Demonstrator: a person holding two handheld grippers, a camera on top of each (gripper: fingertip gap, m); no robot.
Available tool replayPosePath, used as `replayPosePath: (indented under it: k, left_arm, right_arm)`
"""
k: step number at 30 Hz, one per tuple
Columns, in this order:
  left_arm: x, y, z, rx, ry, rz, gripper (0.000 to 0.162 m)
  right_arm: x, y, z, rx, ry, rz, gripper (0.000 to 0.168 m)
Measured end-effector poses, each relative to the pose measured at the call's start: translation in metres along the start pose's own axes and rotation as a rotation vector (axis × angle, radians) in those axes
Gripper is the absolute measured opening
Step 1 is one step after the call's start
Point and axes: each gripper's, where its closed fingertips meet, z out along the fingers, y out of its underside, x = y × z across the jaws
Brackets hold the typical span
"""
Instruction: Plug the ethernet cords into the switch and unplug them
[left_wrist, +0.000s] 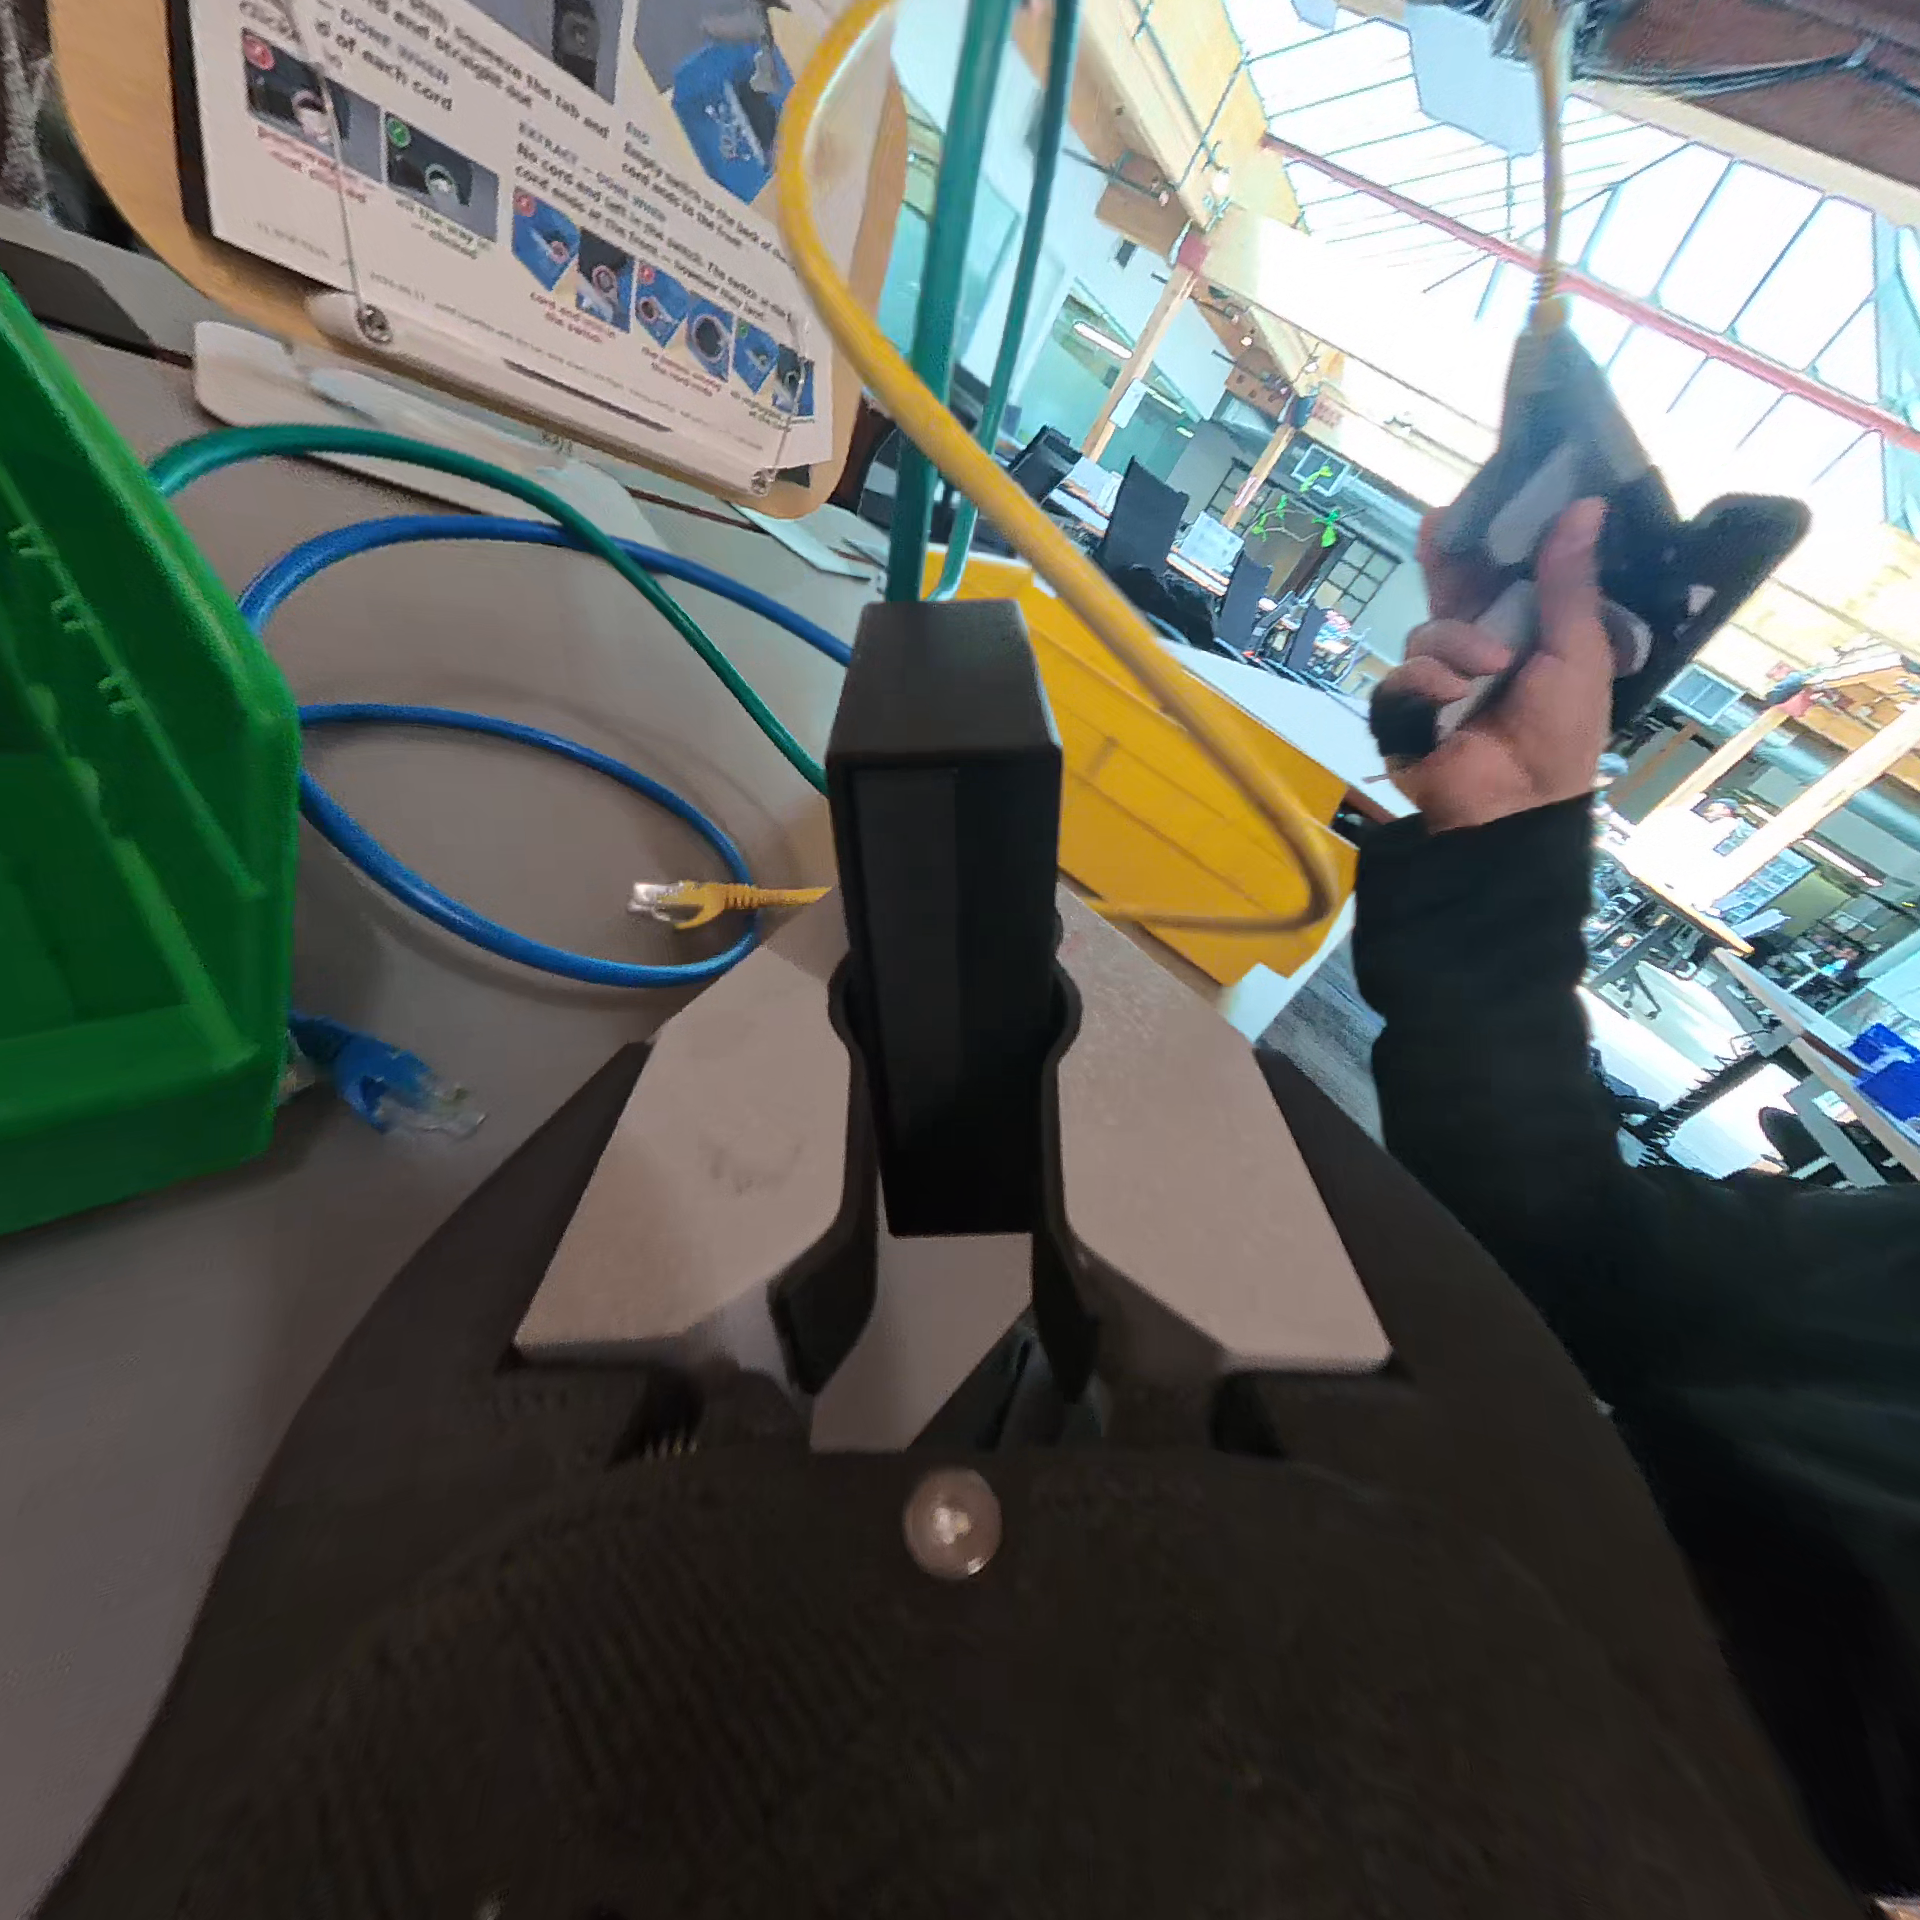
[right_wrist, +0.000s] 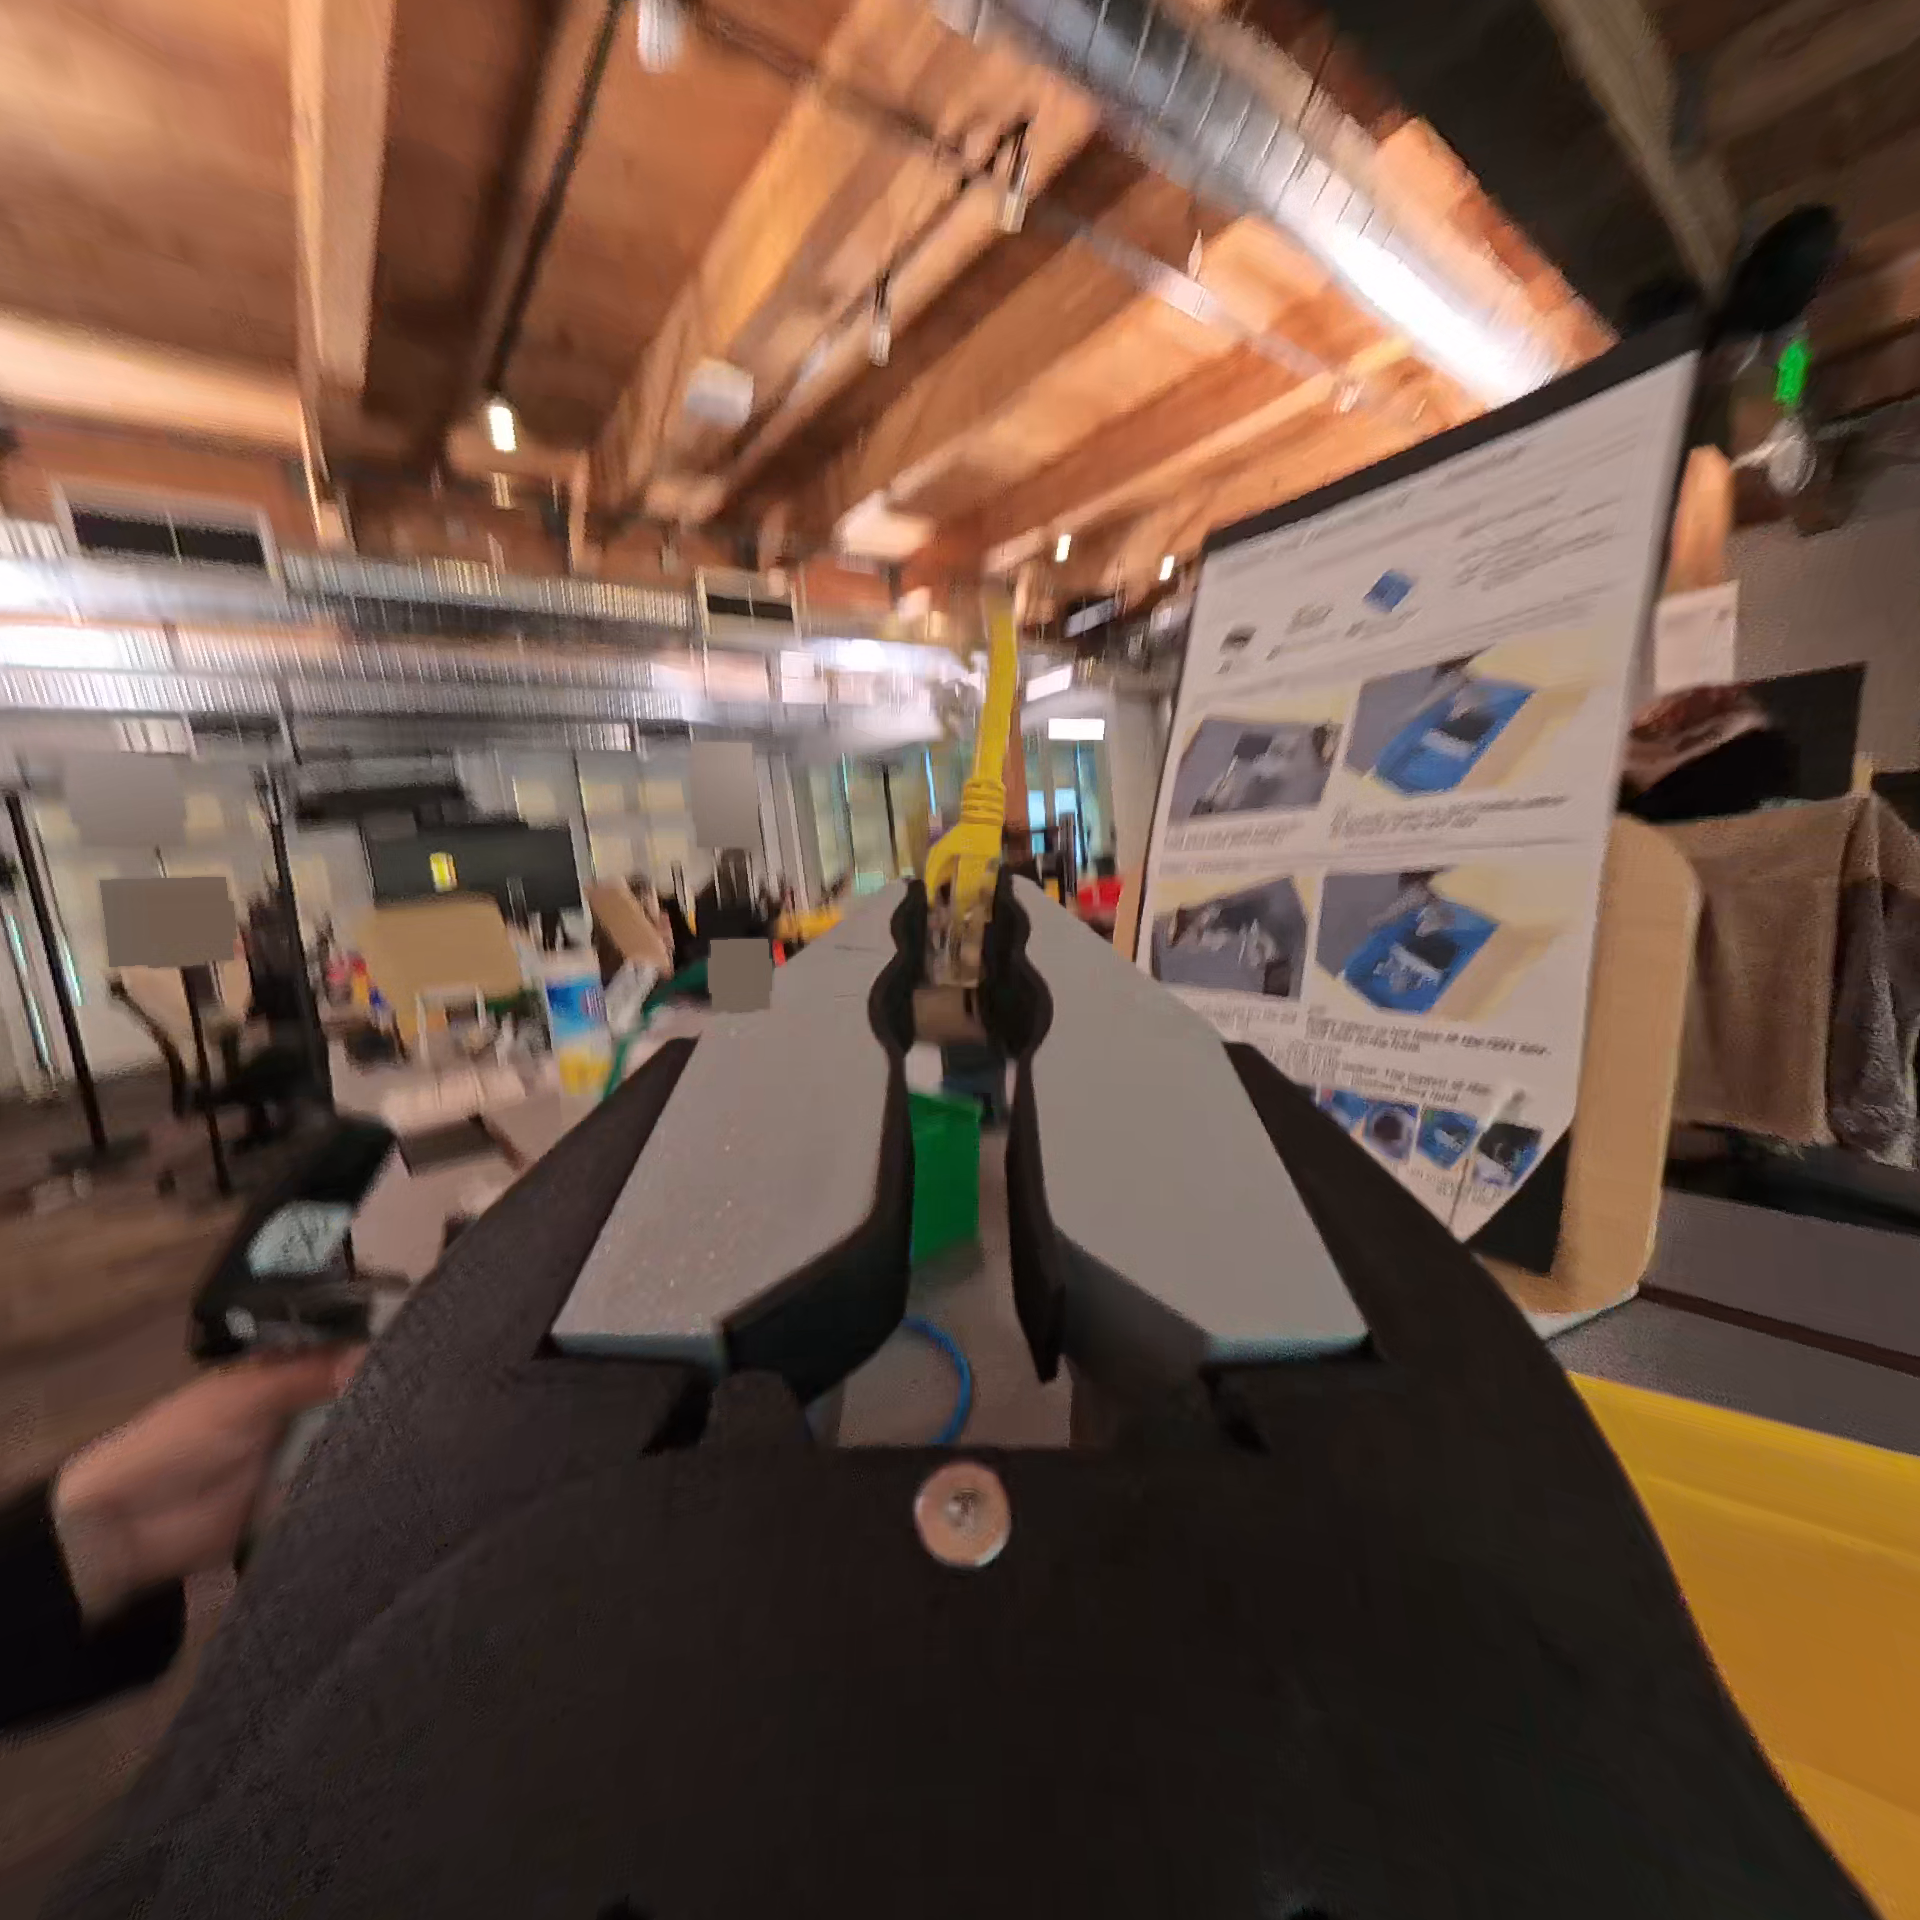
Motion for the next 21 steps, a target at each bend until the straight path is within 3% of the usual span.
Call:
replayPosePath:
  k: [3,7,11,17,21]
  left_arm:
    - [-0.007,0.001,-0.001,0.006,-0.015,-0.025,0.027]
    - [-0.002,0.006,0.004,-0.009,0.018,-0.036,0.027]
    - [0.015,0.02,0.016,-0.067,0.074,-0.014,0.027]
    - [0.03,0.033,0.026,-0.11,0.109,0.008,0.027]
    - [0.032,0.037,0.029,-0.121,0.12,0.004,0.027]
  right_arm:
    - [0.032,-0.052,-0.047,0.226,0.084,0.056,0.008]
    - [0.035,-0.062,-0.062,0.114,0.073,-0.041,0.007]
    - [0.039,-0.012,-0.045,-0.215,0.037,-0.108,0.008]
    - [0.082,0.065,-0.045,-0.644,0.21,-0.226,0.006]
    - [0.077,0.077,-0.042,-0.692,0.182,-0.226,0.006]
